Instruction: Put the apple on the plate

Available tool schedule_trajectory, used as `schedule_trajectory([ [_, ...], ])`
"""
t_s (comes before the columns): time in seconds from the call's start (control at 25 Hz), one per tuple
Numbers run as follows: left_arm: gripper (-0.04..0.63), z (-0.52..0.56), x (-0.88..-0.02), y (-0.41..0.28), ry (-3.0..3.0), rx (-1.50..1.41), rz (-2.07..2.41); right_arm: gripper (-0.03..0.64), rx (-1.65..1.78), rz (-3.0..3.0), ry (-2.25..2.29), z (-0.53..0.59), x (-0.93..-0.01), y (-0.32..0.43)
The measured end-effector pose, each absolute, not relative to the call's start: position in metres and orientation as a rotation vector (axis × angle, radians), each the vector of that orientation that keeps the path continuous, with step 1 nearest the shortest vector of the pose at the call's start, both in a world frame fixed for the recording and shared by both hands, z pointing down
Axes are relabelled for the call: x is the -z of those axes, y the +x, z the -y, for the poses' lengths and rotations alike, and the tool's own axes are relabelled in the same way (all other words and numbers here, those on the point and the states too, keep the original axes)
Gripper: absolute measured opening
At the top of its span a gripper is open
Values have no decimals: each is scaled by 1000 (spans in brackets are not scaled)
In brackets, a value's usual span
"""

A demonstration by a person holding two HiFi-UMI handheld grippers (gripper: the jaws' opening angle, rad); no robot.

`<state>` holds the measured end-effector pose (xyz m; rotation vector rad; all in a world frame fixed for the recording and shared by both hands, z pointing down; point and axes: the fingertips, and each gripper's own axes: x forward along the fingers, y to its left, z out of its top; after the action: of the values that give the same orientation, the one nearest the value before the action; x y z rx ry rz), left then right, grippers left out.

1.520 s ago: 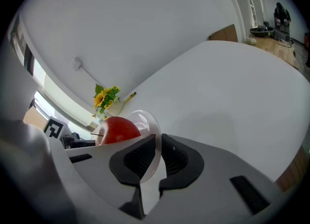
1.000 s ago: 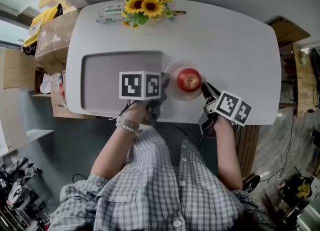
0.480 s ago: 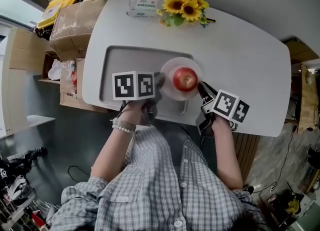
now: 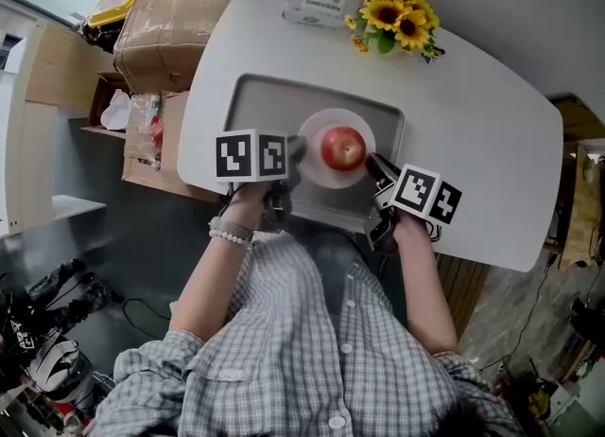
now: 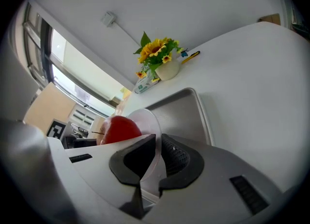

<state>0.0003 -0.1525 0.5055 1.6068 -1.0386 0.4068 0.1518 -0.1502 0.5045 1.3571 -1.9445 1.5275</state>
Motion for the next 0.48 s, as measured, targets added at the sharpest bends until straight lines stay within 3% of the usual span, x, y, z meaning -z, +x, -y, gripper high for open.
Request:
schedule_trajectory([
  [0.48, 41, 140, -549, -36, 1544, -471, 1004, 49, -1485, 1843, 1302, 140, -544, 115],
])
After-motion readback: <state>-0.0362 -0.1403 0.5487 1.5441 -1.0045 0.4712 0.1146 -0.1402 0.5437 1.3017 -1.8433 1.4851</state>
